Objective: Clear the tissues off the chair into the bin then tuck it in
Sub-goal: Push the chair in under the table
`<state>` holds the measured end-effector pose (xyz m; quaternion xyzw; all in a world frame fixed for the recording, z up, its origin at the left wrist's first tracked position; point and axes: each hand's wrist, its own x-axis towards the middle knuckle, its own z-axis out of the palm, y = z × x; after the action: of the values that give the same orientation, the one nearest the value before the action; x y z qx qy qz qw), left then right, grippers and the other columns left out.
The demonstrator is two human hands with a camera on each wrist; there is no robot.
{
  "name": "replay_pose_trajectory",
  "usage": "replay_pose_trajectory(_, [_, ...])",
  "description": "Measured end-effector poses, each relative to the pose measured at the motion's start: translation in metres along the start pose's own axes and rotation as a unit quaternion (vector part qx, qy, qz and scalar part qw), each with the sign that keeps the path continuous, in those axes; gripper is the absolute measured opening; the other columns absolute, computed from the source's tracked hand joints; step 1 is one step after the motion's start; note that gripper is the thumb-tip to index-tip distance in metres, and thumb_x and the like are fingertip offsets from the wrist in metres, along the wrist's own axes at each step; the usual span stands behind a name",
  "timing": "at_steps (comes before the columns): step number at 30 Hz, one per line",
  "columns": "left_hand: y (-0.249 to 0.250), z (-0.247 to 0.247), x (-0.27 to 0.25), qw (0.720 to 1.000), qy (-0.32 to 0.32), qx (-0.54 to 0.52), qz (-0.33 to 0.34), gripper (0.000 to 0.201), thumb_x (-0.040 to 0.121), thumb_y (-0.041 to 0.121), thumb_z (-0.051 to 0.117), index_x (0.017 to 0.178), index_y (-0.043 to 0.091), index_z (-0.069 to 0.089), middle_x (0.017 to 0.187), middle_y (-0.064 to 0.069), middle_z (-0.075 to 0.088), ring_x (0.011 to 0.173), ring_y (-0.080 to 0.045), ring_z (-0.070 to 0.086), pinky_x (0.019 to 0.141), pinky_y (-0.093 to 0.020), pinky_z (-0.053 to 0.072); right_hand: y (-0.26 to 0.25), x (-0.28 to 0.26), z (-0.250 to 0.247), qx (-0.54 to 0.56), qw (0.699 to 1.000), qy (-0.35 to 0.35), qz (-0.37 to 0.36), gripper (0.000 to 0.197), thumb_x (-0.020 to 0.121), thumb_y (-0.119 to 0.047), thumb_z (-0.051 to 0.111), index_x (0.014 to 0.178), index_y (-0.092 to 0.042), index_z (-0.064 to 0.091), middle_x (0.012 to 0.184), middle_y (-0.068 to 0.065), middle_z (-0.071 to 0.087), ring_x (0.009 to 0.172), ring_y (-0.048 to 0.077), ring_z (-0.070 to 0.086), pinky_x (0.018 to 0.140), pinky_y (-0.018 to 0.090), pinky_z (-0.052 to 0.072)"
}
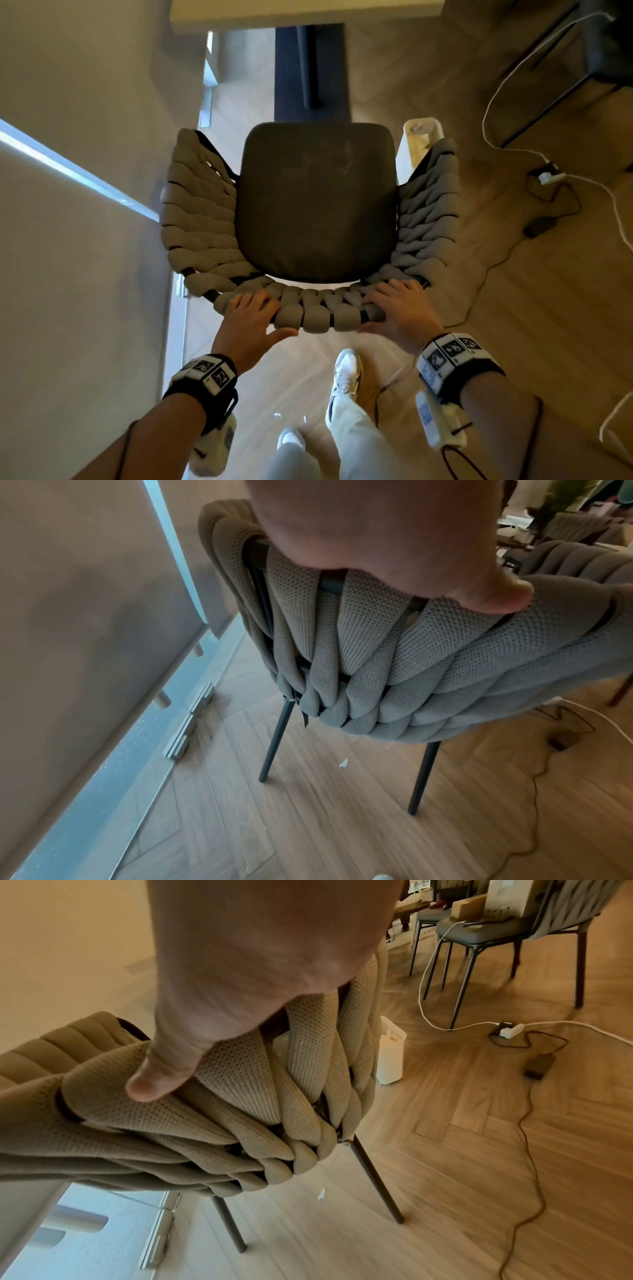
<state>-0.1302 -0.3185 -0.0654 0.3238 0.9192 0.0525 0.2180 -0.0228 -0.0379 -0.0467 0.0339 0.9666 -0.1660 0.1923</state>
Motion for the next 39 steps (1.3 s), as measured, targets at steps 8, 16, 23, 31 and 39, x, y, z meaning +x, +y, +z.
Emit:
replay_pose_trajectory(8, [-0.003,-0.041,0.091,1.0,0.0,0.004,-0.01,0.077,0.074,0.083,0.023,0.121,0.032,0.056,0.126,0.005,0.055,0.118,-0.02,0.049,0.105,-0.039,0.032,0.045,0.085,-0.045,0.007,1.0,0.0,-0.009,0.055,0.069,-0.073,0.052,0.111,-0.038,0.056,0.112,-0.017,0.058,0.104,0.01,0.05,0.096,0.029,0.029])
replay_pose_trajectory(16, [-0.015,-0.075,0.175,0.999,0.028,0.025,-0.005,0.069,0.076,0.081,0.023,0.111,0.034,0.059,0.111,0.007,0.058,0.102,-0.018,0.054,0.097,-0.038,0.04,0.077,0.165,-0.095,0.011,1.0,-0.019,-0.003,0.059,0.069,-0.079,0.047,0.112,-0.039,0.057,0.11,-0.02,0.054,0.105,0.009,0.046,0.096,0.028,0.026])
replay_pose_trajectory(23, [-0.03,-0.101,0.241,0.999,0.037,0.011,-0.003,0.063,0.076,0.081,0.03,0.108,0.035,0.059,0.112,0.009,0.057,0.105,-0.017,0.053,0.1,-0.037,0.036,0.099,0.226,-0.128,0.004,1.0,-0.012,-0.009,0.058,0.069,-0.078,0.05,0.111,-0.038,0.059,0.108,-0.018,0.057,0.103,0.009,0.049,0.097,0.029,0.03])
replay_pose_trajectory(31, [-0.026,-0.118,0.292,0.999,0.052,0.0,-0.012,0.06,0.078,0.079,0.031,0.1,0.032,0.06,0.103,0.008,0.059,0.097,-0.017,0.055,0.094,-0.036,0.041,0.13,0.278,-0.161,0.002,0.999,0.01,-0.04,0.059,0.065,-0.076,0.049,0.104,-0.034,0.066,0.1,-0.015,0.061,0.095,0.011,0.053,0.09,0.031,0.035])
replay_pose_trajectory(39, [-0.041,-0.138,0.322,0.999,0.041,-0.007,-0.007,0.074,0.076,0.084,0.013,0.096,0.03,0.06,0.103,0.006,0.059,0.097,-0.017,0.057,0.094,-0.038,0.042,0.133,0.308,-0.172,-0.005,0.997,0.049,-0.054,0.057,0.064,-0.074,0.051,0.098,-0.031,0.066,0.094,-0.012,0.063,0.091,0.013,0.056,0.087,0.031,0.038])
